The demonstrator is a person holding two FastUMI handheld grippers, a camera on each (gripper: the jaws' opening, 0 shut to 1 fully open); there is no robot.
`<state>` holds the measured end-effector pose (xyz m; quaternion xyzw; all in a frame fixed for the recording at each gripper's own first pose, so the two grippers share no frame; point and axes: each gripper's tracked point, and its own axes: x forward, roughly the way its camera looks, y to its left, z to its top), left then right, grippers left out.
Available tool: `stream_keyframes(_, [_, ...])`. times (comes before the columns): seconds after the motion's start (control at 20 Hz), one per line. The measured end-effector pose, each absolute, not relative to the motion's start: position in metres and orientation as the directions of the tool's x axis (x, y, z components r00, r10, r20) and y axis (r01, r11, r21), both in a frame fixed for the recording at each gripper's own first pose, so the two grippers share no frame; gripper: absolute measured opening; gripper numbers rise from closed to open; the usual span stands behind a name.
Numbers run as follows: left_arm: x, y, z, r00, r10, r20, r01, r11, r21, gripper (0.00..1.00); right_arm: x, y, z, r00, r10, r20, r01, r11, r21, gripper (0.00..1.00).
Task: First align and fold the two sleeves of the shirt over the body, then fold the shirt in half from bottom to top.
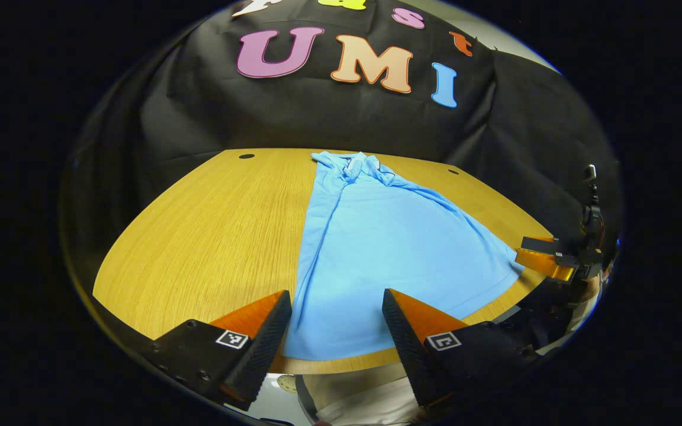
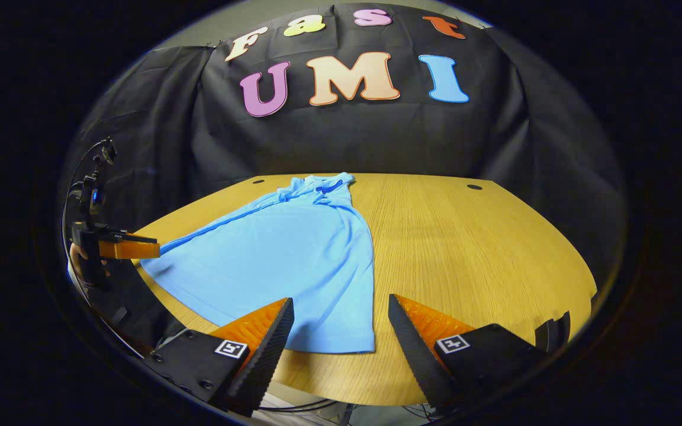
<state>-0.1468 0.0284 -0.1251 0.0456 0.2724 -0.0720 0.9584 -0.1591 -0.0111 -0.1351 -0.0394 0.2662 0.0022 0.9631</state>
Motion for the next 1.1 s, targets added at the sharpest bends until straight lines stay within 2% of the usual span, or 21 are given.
stream_keyframes(0.1, [-0.151, 0.031, -0.13, 0.838, -0.107, -0.536, 0.151, 0.988, 0.038, 0.97, -0.162, -0.008, -0.138, 0.856, -0.01, -0.517, -0.025, 0.998, -0.06, 1.0])
stream_keyframes(0.15, [-0.153, 0.034, -0.13, 0.841, -0.09, -0.533, 0.135, 0.99, 0.047, 0.93, -0.163, -0.006, -0.139, 0.855, -0.006, -0.519, -0.026, 0.998, -0.054, 1.0])
stream_keyframes(0.8, [-0.158, 0.04, -0.144, 0.872, 0.01, -0.489, 0.085, 0.981, 0.173, 0.92, -0.164, 0.008, -0.154, 0.856, 0.007, -0.518, -0.063, 0.994, -0.09, 0.99])
stream_keyframes(0.95, [-0.157, 0.035, -0.146, 0.872, -0.007, -0.489, 0.1, 0.981, 0.163, 0.85, -0.164, 0.015, -0.156, 0.853, 0.027, -0.522, -0.083, 0.993, -0.084, 0.89])
stream_keyframes(1.0, [-0.158, 0.032, -0.145, 0.875, -0.017, -0.484, 0.108, 0.981, 0.159, 0.83, -0.163, 0.018, -0.157, 0.854, 0.033, -0.52, -0.085, 0.993, -0.077, 0.88])
stream_keyframes(1.05, [-0.158, 0.03, -0.146, 0.872, -0.03, -0.489, 0.124, 0.979, 0.162, 0.73, -0.163, 0.019, -0.156, 0.856, 0.031, -0.516, -0.084, 0.993, -0.08, 0.75])
stream_keyframes(1.1, [-0.159, 0.027, -0.145, 0.873, -0.044, -0.486, 0.136, 0.979, 0.155, 0.7, -0.163, 0.024, -0.157, 0.855, 0.043, -0.516, -0.097, 0.992, -0.078, 0.71])
